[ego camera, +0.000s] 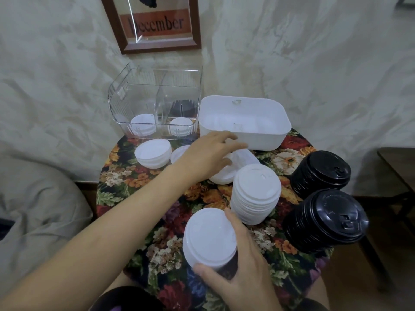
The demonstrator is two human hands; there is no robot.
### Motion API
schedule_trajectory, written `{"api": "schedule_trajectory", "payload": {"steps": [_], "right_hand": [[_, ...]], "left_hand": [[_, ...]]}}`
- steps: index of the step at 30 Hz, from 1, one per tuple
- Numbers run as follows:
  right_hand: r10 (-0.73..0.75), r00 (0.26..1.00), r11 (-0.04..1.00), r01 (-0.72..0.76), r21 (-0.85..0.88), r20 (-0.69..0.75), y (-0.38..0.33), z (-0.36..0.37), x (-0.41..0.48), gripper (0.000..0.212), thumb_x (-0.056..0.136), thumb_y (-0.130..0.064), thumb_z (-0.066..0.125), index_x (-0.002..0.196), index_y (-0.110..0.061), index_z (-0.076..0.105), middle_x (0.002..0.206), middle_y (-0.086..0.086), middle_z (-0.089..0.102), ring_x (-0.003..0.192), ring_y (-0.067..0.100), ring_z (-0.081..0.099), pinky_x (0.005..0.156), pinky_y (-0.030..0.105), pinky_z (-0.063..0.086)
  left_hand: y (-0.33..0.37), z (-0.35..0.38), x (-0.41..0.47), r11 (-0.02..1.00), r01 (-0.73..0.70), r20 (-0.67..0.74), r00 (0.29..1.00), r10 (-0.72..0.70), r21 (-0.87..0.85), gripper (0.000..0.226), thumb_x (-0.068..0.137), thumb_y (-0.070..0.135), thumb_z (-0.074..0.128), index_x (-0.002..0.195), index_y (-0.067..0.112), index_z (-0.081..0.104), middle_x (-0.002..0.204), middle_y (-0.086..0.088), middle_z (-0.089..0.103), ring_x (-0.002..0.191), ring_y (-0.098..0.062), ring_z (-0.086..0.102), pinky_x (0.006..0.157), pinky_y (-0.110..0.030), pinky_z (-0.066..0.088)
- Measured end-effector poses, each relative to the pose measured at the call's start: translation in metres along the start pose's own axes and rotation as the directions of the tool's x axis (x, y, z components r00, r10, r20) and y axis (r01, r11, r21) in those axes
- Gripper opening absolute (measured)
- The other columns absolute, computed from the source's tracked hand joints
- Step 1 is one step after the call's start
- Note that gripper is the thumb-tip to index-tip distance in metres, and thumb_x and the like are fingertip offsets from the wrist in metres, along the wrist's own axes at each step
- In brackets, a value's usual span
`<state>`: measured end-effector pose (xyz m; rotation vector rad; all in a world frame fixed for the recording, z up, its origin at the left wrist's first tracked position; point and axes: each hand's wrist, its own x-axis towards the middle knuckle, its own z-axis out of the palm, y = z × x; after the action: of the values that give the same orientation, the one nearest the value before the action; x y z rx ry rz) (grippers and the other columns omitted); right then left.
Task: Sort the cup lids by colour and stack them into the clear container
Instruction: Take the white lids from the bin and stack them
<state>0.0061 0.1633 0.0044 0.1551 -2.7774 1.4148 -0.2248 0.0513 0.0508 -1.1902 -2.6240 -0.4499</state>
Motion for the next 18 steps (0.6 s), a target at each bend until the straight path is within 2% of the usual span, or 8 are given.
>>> {"api": "schedule_trajectory", "payload": {"steps": [2,4,7,10,12,15,18], "right_hand": [[0.003,1.000,1.000,-0.003,0.004,0.002,0.000,-0.001,0.000,0.101,0.070,-0.076,0.075,0.143,-0.071,0.005,0.147,-0.057,0.001,0.133,-0.033,0.008,0.094,-0.009,0.017],[0.001,1.000,1.000,-0.002,0.010,0.003,0.000,-0.001,-0.001,0.101,0.070,-0.075,0.075,0.145,-0.069,0.007,0.147,-0.057,0.001,0.133,-0.033,0.008,0.094,-0.009,0.016],[0.002,1.000,1.000,-0.002,0.017,0.007,0.000,-0.001,-0.002,0.100,0.070,-0.078,0.072,0.146,-0.067,0.008,0.148,-0.056,0.003,0.134,-0.032,0.009,0.095,-0.008,0.017],[0.000,1.000,1.000,0.000,0.028,-0.003,0.000,-0.001,-0.001,0.099,0.069,-0.079,0.071,0.146,-0.067,0.009,0.148,-0.056,0.006,0.135,-0.031,0.010,0.095,-0.008,0.018],[0.003,1.000,0.999,-0.003,0.044,-0.004,-0.001,-0.001,-0.002,0.098,0.070,-0.075,0.074,0.142,-0.073,0.008,0.145,-0.058,0.006,0.132,-0.034,0.010,0.094,-0.007,0.020],[0.024,1.000,0.995,-0.025,0.093,0.015,-0.003,-0.002,-0.002,0.095,0.072,-0.071,0.076,0.137,-0.079,0.007,0.142,-0.061,0.006,0.128,-0.037,0.010,0.098,0.004,0.025],[0.041,0.998,0.990,-0.046,0.134,0.040,-0.004,-0.003,-0.002,0.095,0.069,-0.075,0.073,0.137,-0.080,0.007,0.142,-0.061,0.009,0.129,-0.035,0.013,0.106,0.017,0.026]], "left_hand": [[0.002,0.010,0.004,0.998,-0.047,0.007,0.999,0.047,0.035,0.035,0.086,0.014,0.080,0.119,0.022,0.076,0.138,-0.011,0.063,0.117,-0.036,0.061,0.093,-0.049,0.054],[-0.001,0.012,0.004,0.997,-0.054,-0.050,0.997,0.056,0.047,0.022,0.084,0.014,0.082,0.106,0.015,0.079,0.127,-0.013,0.069,0.112,-0.040,0.064,0.091,-0.050,0.055],[0.001,-0.005,-0.009,0.998,0.026,-0.123,0.992,-0.032,-0.050,0.022,0.093,0.019,0.074,0.112,0.009,0.075,0.122,-0.008,0.071,0.111,-0.033,0.062,0.095,-0.037,0.043],[0.008,-0.028,-0.040,0.949,0.206,-0.201,0.945,-0.256,-0.239,0.024,0.101,0.029,0.065,0.121,0.015,0.069,0.115,0.006,0.071,0.107,-0.016,0.063,0.092,-0.030,0.046],[0.017,-0.044,-0.067,0.830,0.304,-0.199,0.879,-0.434,-0.467,0.020,0.102,0.032,0.063,0.118,0.021,0.067,0.111,0.015,0.071,0.106,-0.007,0.065,0.091,-0.027,0.049],[0.037,-0.061,-0.103,0.477,0.269,-0.096,0.785,-0.612,-0.837,0.016,0.103,0.017,0.060,0.119,0.019,0.064,0.105,0.006,0.077,0.096,-0.012,0.073,0.083,-0.026,0.058],[0.048,-0.066,-0.134,0.166,0.220,0.046,0.723,-0.689,-0.961,0.029,0.102,0.014,0.058,0.128,0.023,0.063,0.091,0.000,0.074,0.077,-0.020,0.072,0.071,-0.033,0.063]]}}
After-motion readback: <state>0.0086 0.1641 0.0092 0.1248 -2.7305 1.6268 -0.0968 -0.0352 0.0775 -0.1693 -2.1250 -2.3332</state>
